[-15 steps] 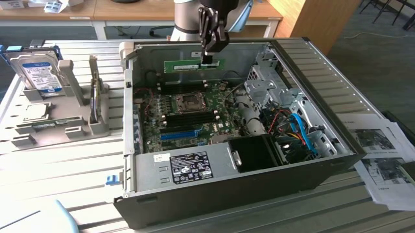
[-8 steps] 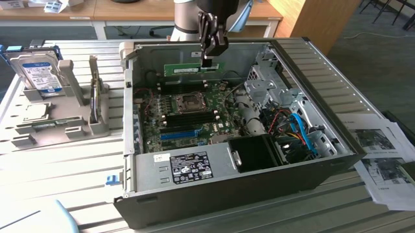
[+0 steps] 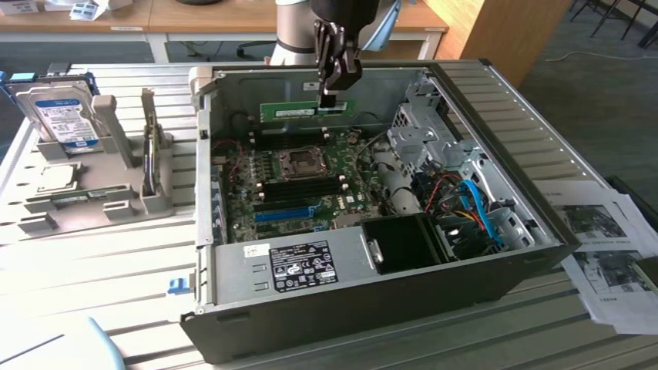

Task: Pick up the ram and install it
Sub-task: 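Insert the ram into the slot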

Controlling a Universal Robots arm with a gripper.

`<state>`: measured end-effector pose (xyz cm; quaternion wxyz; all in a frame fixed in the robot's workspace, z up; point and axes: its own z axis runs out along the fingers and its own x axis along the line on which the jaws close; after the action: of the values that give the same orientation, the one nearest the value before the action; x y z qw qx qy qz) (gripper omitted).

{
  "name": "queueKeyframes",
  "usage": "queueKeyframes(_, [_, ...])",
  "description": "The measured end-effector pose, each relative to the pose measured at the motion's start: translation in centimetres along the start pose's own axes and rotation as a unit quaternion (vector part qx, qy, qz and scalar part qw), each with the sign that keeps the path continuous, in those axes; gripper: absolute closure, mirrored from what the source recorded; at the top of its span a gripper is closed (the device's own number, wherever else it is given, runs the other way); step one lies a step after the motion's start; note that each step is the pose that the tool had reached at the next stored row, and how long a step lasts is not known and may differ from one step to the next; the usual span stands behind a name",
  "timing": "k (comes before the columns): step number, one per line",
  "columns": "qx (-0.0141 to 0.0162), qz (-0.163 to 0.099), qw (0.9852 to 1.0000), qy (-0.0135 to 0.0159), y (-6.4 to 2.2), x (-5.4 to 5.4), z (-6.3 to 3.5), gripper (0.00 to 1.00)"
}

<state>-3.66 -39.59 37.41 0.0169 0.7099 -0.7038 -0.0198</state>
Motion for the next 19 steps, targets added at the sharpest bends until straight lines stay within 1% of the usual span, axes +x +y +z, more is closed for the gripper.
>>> queueKeyframes(9, [0.0,0.0,1.0,-0.0002,-0.01,0.0,0.09,0.89])
queueKeyframes(19, [-0.0002,0.0,1.0,-0.0006,-0.1,0.0,1.86,0.89])
